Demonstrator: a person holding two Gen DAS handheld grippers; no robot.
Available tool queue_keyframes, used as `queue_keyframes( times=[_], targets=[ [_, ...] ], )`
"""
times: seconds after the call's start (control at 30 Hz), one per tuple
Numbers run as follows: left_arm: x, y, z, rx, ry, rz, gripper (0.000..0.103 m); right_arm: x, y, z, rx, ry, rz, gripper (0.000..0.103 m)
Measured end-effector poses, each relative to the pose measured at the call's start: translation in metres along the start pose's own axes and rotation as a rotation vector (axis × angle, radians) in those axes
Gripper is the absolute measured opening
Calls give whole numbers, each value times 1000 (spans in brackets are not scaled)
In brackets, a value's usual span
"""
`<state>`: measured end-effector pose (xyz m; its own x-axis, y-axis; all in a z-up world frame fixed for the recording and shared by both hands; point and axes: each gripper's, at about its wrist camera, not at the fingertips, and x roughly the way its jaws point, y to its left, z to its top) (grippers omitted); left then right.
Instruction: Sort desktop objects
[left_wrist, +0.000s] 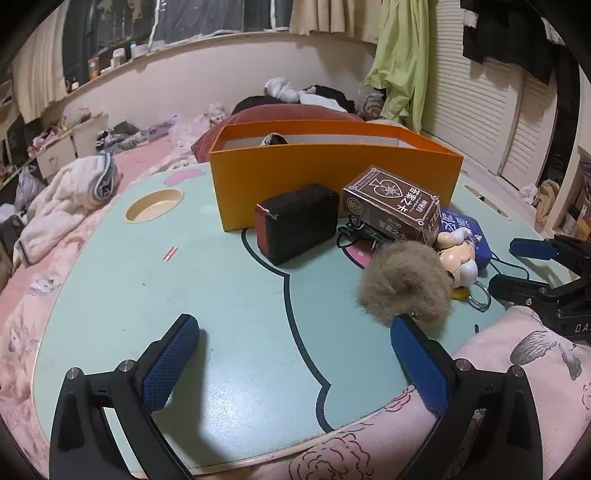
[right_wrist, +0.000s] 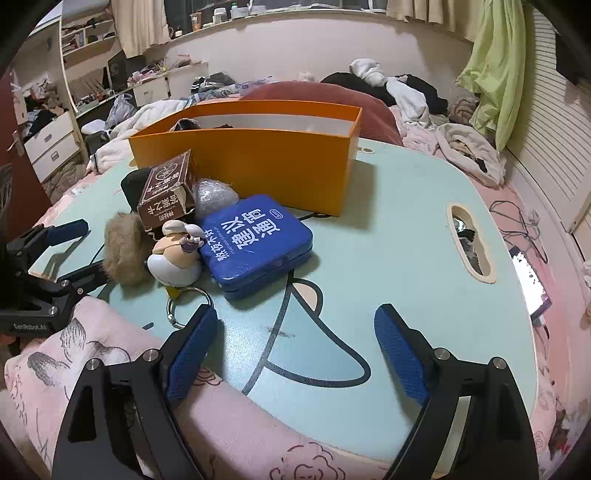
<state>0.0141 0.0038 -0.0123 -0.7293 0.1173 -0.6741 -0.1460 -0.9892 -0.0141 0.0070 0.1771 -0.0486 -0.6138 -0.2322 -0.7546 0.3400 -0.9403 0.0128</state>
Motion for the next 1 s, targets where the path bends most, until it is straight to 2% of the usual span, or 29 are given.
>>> queue_keyframes(
  times=[0.1,0.23,0.37,0.6,0.83,0.87,0.9,0.93,1.0],
  targets=[
    [1,0,0,1,-3,-1,103,1,-4,-3,1,-3,14,90],
    [1,0,0,1,-2,0,103,-1,-8,-7,15,-11,83,100],
    [1,0,0,1,-2,0,103,-3,-10,-8,42,-21,124,102],
    [4,1,1,2,3,2,103,1,5,-8,-19,5,43,102],
    [1,3,4,-10,31,18,103,1,5,-8,-19,6,40,102],
    [0,6,5,-4,29,-7,101,1,5,-8,-19,6,40,102],
    [-2,7,5,-5,20,-22,95,1,5,-8,-19,6,41,102],
    [-5,10,6,-10,6,-26,87,1,6,-8,-19,6,41,102],
    [-12,18,13,-39,-31,-26,82,0,6,-9,-19,5,41,102]
  ],
)
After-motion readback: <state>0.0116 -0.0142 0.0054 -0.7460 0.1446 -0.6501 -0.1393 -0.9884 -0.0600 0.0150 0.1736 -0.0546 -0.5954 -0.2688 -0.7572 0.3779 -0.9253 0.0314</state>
